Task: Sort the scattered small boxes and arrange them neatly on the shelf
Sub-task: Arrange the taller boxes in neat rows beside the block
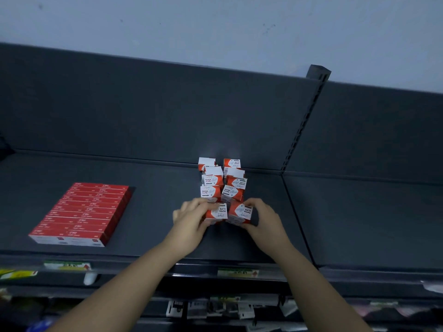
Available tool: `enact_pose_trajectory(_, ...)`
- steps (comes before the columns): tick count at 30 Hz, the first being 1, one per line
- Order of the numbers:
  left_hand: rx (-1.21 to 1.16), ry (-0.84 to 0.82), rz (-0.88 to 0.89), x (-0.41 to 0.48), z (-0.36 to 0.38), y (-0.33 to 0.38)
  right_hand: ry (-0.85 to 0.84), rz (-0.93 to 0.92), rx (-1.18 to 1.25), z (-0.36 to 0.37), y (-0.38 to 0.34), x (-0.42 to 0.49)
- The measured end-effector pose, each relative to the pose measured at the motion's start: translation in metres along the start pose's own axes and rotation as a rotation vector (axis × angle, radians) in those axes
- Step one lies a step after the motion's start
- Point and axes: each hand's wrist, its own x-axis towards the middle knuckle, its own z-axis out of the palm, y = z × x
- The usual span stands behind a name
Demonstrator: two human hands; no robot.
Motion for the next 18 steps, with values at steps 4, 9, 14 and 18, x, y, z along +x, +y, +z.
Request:
enact_pose_trajectory(4, -0.206, -0.027, 0.034, -0.004, 0.000, 0.006, -0.028, 0.037, 0.201, -0.012, -0.003, -0.009)
enact_pose_trajectory(9, -0.673, -0.042, -0.091, -0.007, -0.011, 0.026, -0.035, 0.025, 0.445, -0.032, -0.017, -0.016)
enact_pose_trajectory(14, -0.857, -0.066, -0.154, -0.005, -0.024, 0.037, -0.107, 0.016, 0.583, -0.048, -0.032, -0.022)
enact_pose_trajectory(18, -0.953, -0.054, -0.113, -0.006, -0.037, 0.054, -0.112, -0.011, 0.665, -0.056, -0.045, -0.025)
